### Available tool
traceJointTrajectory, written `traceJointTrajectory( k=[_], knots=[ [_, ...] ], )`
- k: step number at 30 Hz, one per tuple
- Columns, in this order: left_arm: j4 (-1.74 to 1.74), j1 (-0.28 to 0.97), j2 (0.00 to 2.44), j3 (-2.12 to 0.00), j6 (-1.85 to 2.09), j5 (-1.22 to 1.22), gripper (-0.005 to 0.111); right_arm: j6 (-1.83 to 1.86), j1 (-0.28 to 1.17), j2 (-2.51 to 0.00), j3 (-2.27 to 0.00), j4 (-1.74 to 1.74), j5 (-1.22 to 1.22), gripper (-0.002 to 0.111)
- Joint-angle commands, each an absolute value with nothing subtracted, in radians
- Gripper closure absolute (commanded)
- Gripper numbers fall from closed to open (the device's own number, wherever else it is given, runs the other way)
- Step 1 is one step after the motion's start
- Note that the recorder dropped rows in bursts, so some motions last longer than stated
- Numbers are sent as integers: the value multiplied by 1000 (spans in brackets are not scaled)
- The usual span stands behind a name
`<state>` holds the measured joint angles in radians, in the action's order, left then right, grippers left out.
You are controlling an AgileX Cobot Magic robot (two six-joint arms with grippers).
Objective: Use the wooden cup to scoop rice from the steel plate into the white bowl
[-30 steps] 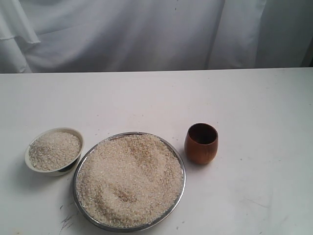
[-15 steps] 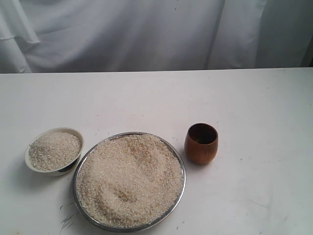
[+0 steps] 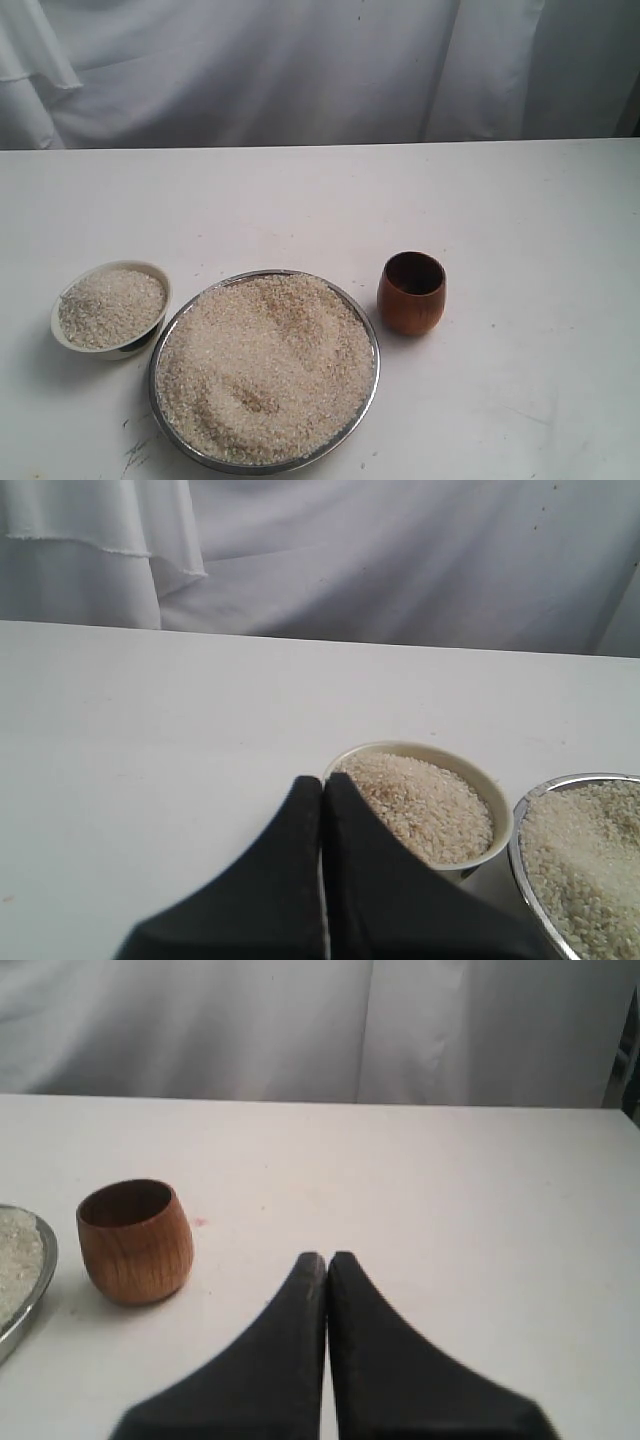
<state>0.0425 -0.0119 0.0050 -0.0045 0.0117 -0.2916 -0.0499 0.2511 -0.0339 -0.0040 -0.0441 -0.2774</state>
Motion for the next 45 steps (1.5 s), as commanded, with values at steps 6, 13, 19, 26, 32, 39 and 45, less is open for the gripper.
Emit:
traceJointTrajectory(
  k=[6,13,19,26,32,39,45],
  knots=[
    [43,-10,0,0,9,-285,107,-40,152,-28,0,-59,-316,108],
    [43,-10,0,0,9,-285,107,-40,99,-28,0,-55,-314,108],
    [43,-10,0,0,9,-285,107,-40,72,-11,0,-45,-319,108],
    [43,-10,0,0,9,-285,107,-40,70,0,0,71,-327,108],
    [43,-10,0,0,9,-285,107,-44,70,0,0,128,-327,108],
    [43,-10,0,0,9,-285,107,-48,70,0,0,128,-327,108],
    [43,-10,0,0,9,-285,107,-48,70,0,0,128,-327,108]
  ],
)
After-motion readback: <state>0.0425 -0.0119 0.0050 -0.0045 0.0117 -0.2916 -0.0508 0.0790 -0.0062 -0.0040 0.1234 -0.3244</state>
